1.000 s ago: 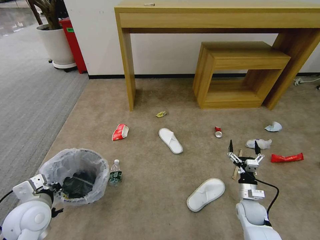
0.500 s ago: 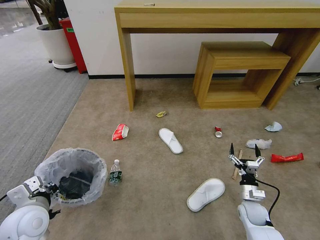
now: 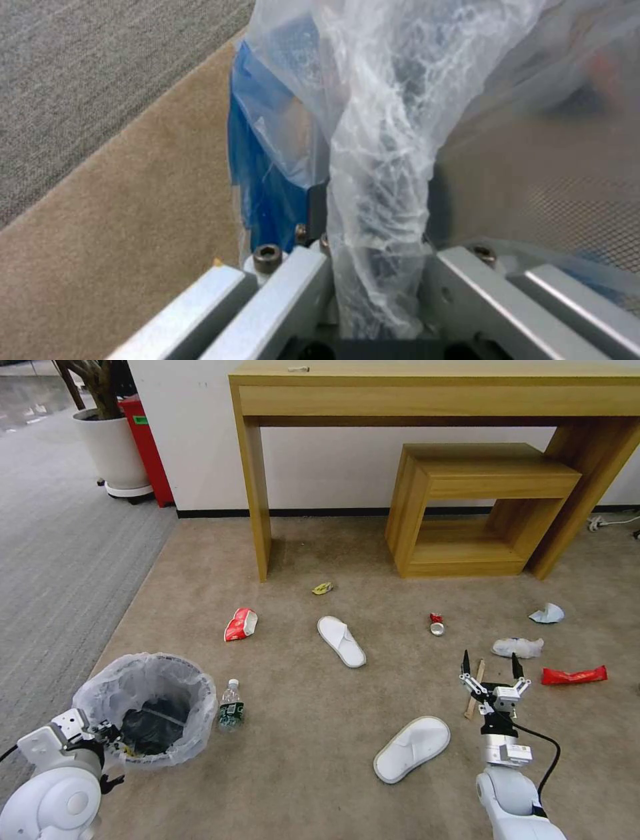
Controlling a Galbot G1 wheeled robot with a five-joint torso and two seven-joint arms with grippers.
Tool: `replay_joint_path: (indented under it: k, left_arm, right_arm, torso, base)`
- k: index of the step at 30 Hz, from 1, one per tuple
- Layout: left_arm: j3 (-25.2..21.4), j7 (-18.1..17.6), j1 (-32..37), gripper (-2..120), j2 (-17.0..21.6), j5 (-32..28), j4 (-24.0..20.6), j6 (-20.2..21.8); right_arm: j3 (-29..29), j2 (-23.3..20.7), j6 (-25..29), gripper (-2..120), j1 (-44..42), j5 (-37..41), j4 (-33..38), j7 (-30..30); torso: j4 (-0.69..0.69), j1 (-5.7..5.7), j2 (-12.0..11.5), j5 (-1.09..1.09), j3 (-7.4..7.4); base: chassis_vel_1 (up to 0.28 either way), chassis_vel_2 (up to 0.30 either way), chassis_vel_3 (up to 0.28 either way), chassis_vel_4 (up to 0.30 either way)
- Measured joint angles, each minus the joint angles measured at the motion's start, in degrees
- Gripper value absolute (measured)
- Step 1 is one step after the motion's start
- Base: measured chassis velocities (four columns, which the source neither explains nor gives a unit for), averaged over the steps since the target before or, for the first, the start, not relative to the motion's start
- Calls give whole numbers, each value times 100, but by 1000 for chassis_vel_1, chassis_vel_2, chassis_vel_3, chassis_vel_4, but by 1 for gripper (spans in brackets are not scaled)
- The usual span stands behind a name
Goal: Pick up the trash bin and place the garbage on the floor into it.
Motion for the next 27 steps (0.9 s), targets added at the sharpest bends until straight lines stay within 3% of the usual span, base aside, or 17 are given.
replay_joint_path:
  k: [5, 9, 12, 17, 20, 27]
  left_arm:
    - [14, 2, -1, 0, 43, -19, 33, 0]
    - [44, 22, -15, 0, 68, -22, 78, -1]
    - [87, 44, -39, 0, 78, -16, 125, -1]
    - [107, 57, -46, 0, 79, -10, 141, -3]
    - [142, 83, -61, 0, 73, 28, 179, -9]
    - [157, 93, -73, 0, 65, 42, 199, -14]
  right_arm:
    - [-79, -136, -10, 100, -154, -110, -69, 52]
    - [-273, -479, -15, 100, -342, -126, -172, 38]
    - [-421, -1079, 79, 100, -478, -20, -269, -211]
    - [-485, -1377, 216, 100, -503, 69, -371, -454]
    - [-627, -1817, 401, 100, -520, 310, -624, -1084]
    - [-806, -2017, 416, 100, -496, 614, -789, -1674]
  torso:
    - [0, 0, 0, 2, 0]
    - [-1, 0, 0, 4, 0]
    - [-1, 0, 0, 0, 0]
    - [-1, 0, 0, 1, 0]
    - [0, 0, 0, 2, 0]
    - [0, 0, 0, 3, 0]
  base:
    - [0, 0, 0, 0]
    - [0, 0, 0, 0]
    - [0, 0, 0, 0]
    - [0, 0, 0, 0]
    - [0, 0, 0, 0]
    - [0, 0, 0, 0]
